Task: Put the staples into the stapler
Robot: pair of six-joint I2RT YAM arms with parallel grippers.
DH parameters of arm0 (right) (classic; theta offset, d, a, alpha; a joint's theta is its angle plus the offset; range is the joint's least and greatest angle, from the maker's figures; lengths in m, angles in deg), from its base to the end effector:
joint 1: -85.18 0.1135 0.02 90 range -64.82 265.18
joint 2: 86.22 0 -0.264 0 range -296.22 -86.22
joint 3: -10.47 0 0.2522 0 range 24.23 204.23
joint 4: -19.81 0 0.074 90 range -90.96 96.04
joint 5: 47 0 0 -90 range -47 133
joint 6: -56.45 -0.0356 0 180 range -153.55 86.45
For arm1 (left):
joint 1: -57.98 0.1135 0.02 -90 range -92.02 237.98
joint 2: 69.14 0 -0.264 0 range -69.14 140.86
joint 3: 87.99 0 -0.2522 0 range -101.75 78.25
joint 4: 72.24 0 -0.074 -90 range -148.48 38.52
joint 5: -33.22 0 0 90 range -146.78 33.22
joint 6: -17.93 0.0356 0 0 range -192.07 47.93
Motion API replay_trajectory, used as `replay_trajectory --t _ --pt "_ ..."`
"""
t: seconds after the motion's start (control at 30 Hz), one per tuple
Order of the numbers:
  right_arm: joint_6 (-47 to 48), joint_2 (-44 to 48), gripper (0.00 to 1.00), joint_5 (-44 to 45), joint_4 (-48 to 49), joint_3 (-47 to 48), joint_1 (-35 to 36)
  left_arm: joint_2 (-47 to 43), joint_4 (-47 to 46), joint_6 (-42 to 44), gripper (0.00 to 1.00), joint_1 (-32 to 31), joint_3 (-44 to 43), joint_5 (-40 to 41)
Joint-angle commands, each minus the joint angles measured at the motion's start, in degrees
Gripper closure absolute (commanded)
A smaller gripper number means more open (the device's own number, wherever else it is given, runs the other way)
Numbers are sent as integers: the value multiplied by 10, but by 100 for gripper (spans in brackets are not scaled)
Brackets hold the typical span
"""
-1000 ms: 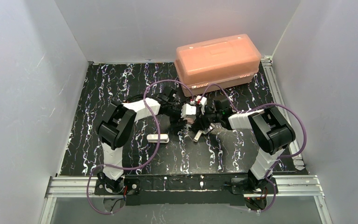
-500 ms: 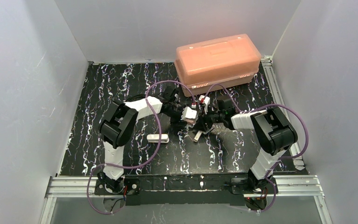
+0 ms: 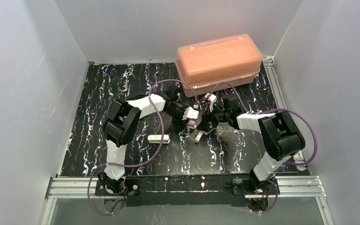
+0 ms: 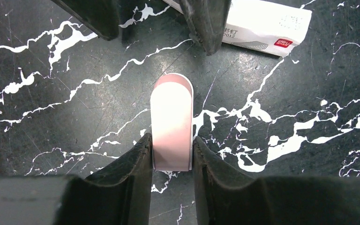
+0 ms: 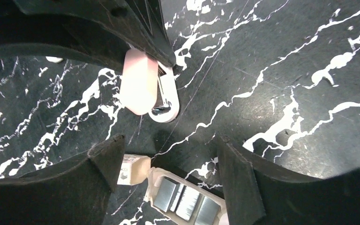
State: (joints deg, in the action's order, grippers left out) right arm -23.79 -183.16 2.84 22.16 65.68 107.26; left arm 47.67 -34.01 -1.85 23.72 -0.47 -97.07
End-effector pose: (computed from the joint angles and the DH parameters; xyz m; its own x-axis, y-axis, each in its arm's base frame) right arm 0.2864 0.1409 0.1435 -0.4524 -0.3233 -0.8311 -0.8380 0.4728 0.2722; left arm 0.3304 -0.2529 0.1554 0.3876 0.6045 -0.6960 0.9189 -0.3136 0.2394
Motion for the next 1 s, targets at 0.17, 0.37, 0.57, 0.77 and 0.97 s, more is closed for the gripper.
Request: replay_trajectory --t 0.17,0.37,0.57,0.77,0.97 --pt "-146 61 1 -17 -86 51 -18 -63 -98 -143 100 -4 70 22" --pt "-270 29 1 -106 -63 96 -41 -138 -165 -223 100 -7 113 54" --pt "-334 -3 1 -162 -23 118 -42 -171 -195 -271 100 -26 122 103" --pt "-369 -2 1 -166 11 105 -42 -188 -203 -290 100 -49 114 137" --pt "-372 -9 2 -171 24 88 -42 -197 -206 -306 100 -59 108 138"
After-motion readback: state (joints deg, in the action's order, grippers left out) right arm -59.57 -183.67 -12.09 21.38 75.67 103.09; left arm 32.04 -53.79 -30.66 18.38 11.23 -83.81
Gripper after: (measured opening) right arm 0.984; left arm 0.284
